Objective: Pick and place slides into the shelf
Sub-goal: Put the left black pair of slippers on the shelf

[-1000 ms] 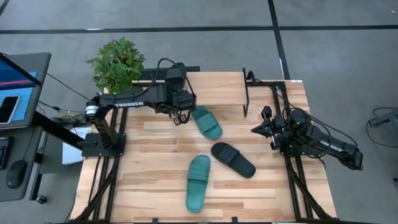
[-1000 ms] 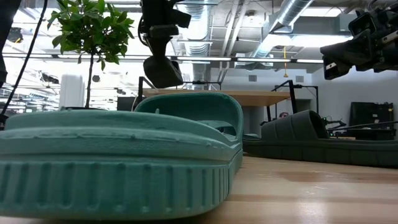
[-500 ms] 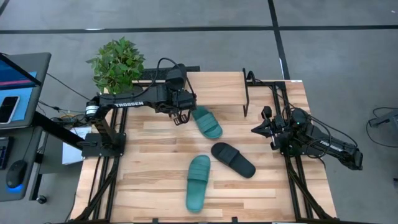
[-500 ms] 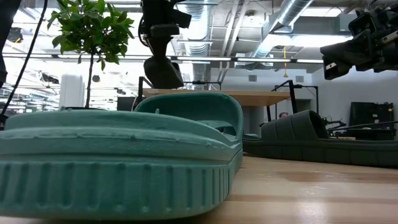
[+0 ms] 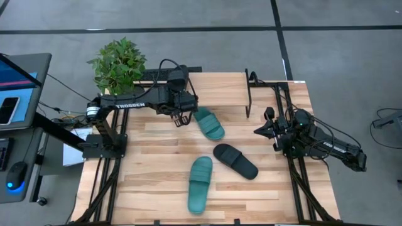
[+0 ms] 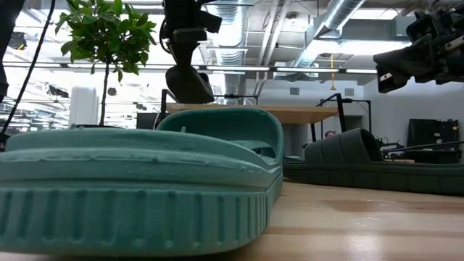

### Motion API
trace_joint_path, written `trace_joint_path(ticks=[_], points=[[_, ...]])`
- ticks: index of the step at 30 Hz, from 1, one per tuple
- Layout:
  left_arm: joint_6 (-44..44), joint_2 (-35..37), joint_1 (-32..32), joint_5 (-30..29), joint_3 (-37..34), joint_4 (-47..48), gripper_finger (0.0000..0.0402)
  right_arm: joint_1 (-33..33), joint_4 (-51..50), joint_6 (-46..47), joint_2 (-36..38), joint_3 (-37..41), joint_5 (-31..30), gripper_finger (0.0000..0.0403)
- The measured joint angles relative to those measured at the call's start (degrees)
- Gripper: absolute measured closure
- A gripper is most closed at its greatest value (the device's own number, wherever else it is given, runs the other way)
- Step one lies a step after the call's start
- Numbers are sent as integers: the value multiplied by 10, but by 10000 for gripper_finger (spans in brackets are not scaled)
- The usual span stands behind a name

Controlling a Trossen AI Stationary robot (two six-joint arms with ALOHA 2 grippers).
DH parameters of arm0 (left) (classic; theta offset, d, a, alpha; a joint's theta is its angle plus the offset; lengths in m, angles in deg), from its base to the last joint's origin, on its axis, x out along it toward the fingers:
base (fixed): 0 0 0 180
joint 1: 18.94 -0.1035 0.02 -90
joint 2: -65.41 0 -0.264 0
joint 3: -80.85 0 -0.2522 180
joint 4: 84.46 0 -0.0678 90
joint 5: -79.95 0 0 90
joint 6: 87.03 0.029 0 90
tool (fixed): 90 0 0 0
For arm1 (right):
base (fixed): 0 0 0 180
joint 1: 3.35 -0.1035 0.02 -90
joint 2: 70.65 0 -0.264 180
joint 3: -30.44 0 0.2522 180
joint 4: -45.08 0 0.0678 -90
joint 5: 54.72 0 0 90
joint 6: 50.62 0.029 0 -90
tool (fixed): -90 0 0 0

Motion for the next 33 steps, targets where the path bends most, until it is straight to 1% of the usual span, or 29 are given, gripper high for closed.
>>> trace_joint_path(ticks=[25,31,33], points=[[-4,0,0,-1,0,-15,384,0,0,0,0,0,0,403],[-1,-24,0,1,-2,-22,384,0,0,0,0,0,0,403],[5,-36,0,10,-3,-17,384,0,0,0,0,0,0,403]])
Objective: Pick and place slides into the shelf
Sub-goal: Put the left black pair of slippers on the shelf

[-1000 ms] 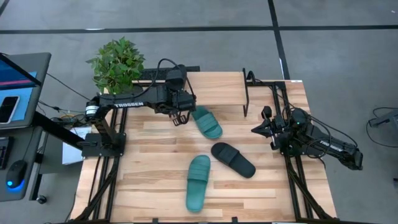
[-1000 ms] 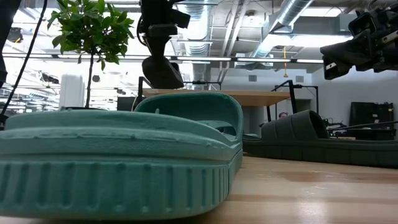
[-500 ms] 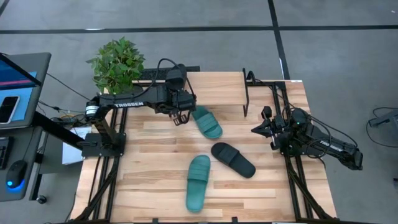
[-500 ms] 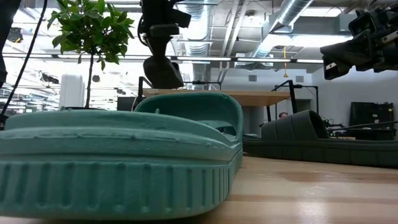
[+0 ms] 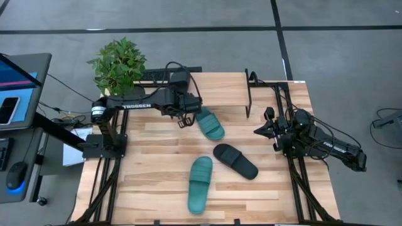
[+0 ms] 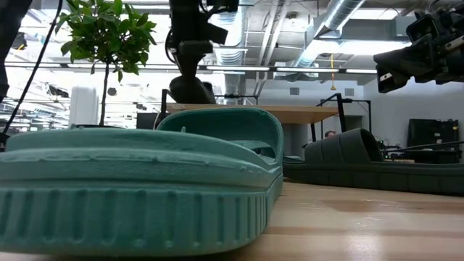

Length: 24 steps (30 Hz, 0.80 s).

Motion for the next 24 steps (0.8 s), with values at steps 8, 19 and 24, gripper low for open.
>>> trace_joint_path(ticks=[8,19,24], points=[[10,-28,-9,-14,2,21,384,0,0,0,0,0,0,403],[3,-30,-16,-21,3,24,383,0,0,0,-4,0,0,403],[-3,-30,-16,-21,3,36,386,0,0,0,-5,0,0,403]])
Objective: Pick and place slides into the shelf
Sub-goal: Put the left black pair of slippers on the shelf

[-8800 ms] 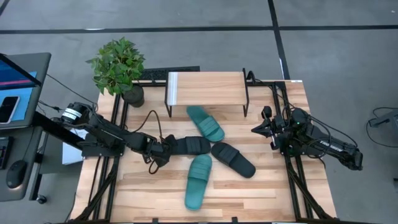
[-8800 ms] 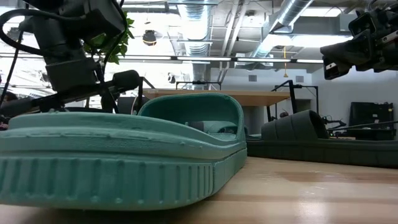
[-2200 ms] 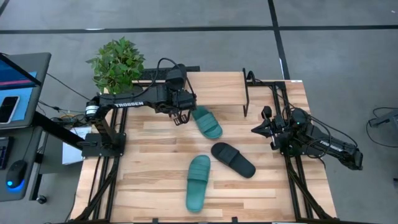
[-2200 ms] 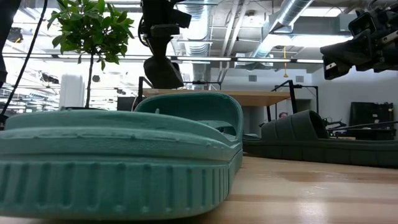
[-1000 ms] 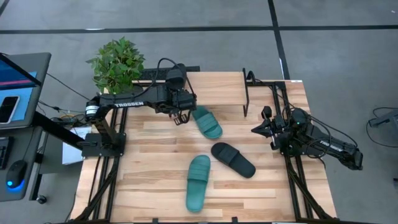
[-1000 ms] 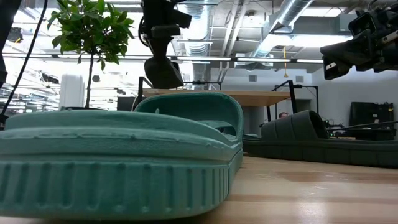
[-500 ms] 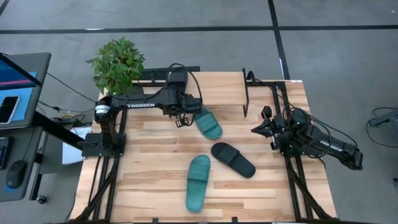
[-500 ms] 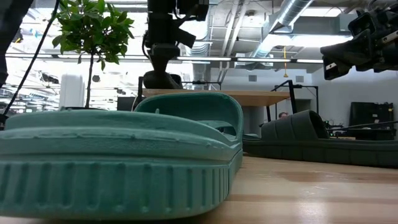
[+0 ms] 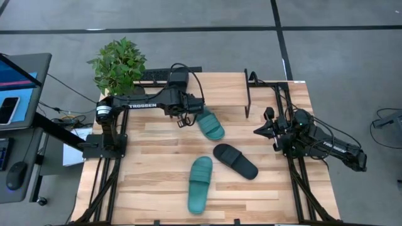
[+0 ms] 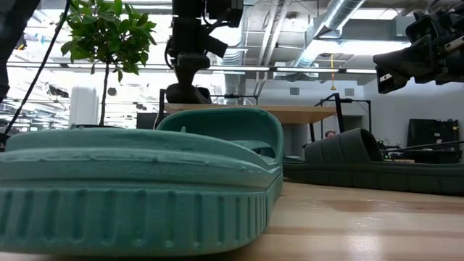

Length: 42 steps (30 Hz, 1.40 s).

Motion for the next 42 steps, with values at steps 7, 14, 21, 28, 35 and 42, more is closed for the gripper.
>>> trace_joint_path(ticks=[7,14,21,28,35,42], points=[[3,0,0,0,0,10,384,0,0,0,0,0,0,403],[3,0,0,0,0,11,375,0,0,0,0,0,0,403],[7,0,-1,33,0,13,341,0,0,0,0,0,0,403],[16,0,-1,29,0,10,317,0,0,0,0,0,0,403],[49,0,0,28,0,-3,309,0,0,0,0,0,0,403],[73,0,0,29,0,-4,309,0,0,0,0,0,0,403]])
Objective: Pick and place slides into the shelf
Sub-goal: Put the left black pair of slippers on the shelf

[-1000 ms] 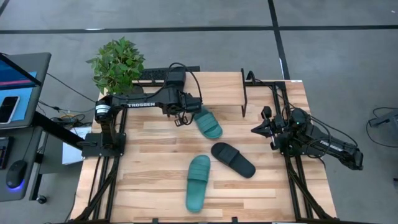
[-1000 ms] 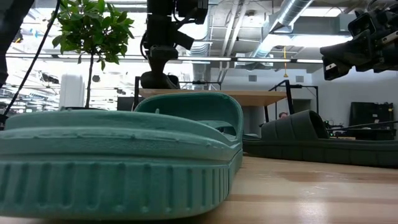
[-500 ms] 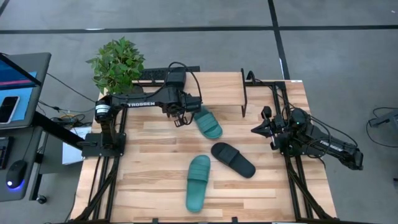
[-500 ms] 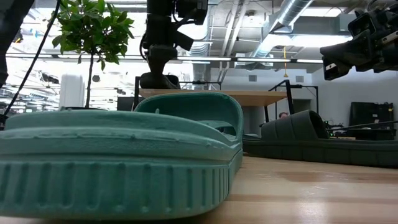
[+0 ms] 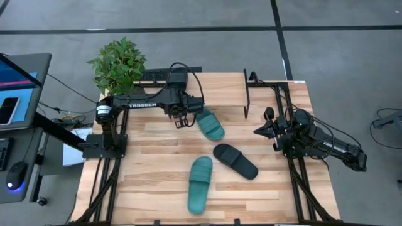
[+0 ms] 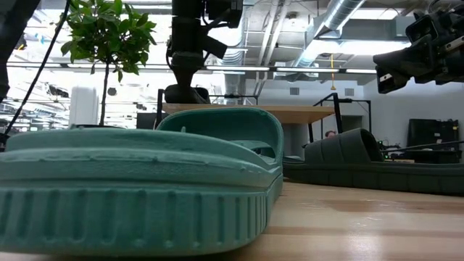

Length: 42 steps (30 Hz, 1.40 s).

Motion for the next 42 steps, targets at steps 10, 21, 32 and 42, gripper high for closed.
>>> trace_joint_path(ticks=[10,21,32,42], points=[[-1,0,0,0,0,-1,308,0,0,0,0,0,0,403],[-5,0,0,3,0,-1,308,0,0,0,0,0,0,403],[-22,0,0,27,0,-11,307,0,0,0,0,0,0,403],[-9,0,0,30,0,5,254,0,0,0,0,0,0,403]])
